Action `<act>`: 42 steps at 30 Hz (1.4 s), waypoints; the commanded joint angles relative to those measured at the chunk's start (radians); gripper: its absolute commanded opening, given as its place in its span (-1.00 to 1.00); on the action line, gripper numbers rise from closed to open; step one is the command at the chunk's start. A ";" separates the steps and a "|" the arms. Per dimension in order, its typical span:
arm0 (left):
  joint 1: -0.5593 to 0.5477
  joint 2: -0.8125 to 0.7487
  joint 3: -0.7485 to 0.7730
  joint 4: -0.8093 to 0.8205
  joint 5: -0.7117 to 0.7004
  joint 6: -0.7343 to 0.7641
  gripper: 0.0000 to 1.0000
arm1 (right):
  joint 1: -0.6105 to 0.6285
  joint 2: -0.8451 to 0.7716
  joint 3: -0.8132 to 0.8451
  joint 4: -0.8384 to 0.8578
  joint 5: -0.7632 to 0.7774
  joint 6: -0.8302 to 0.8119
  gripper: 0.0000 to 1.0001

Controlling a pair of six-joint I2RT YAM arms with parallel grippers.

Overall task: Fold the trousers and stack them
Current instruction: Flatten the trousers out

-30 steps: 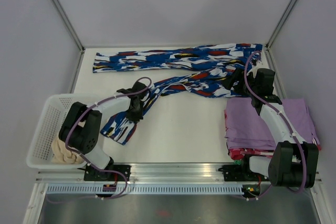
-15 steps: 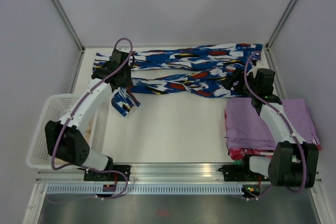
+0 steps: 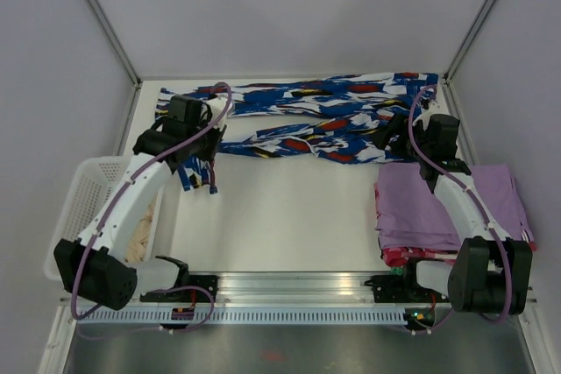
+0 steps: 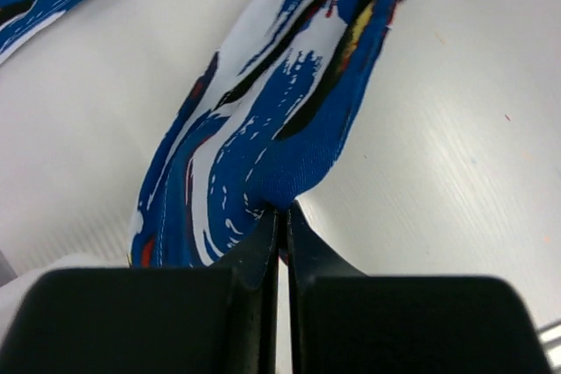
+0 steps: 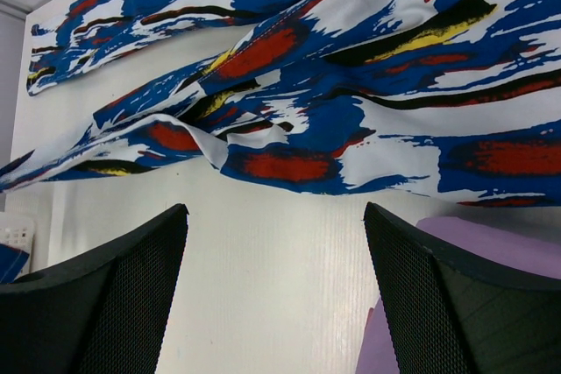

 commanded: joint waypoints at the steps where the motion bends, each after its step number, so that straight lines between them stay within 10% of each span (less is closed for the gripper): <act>1: 0.000 -0.103 -0.066 -0.044 0.245 0.218 -0.95 | 0.003 0.006 0.016 0.040 -0.033 0.018 0.76; 6: -0.020 -0.244 -0.176 -0.068 0.287 0.212 -0.74 | 0.005 0.056 0.071 0.020 -0.042 0.009 0.76; 7: -0.023 -0.270 -0.207 -0.067 0.312 0.205 -0.51 | 0.005 0.064 0.071 0.028 -0.050 0.016 0.76; 8: -0.025 -0.295 -0.221 -0.055 0.327 0.195 0.30 | 0.005 0.072 0.070 0.042 -0.067 0.022 0.76; 11: -0.025 -0.393 -0.267 0.015 0.135 0.117 0.99 | 0.008 0.075 0.063 0.063 -0.090 0.042 0.77; 19: -0.017 -0.092 -0.051 -0.125 -0.318 -0.571 0.97 | 0.045 0.089 0.080 0.070 -0.076 0.042 0.78; 32: -0.017 -0.169 -0.268 -0.149 -0.352 -1.522 0.88 | 0.058 0.099 0.057 0.070 -0.062 0.036 0.79; 42: 0.124 -0.198 -0.494 0.059 -0.239 -1.875 0.96 | 0.068 0.110 0.059 0.080 -0.071 0.032 0.79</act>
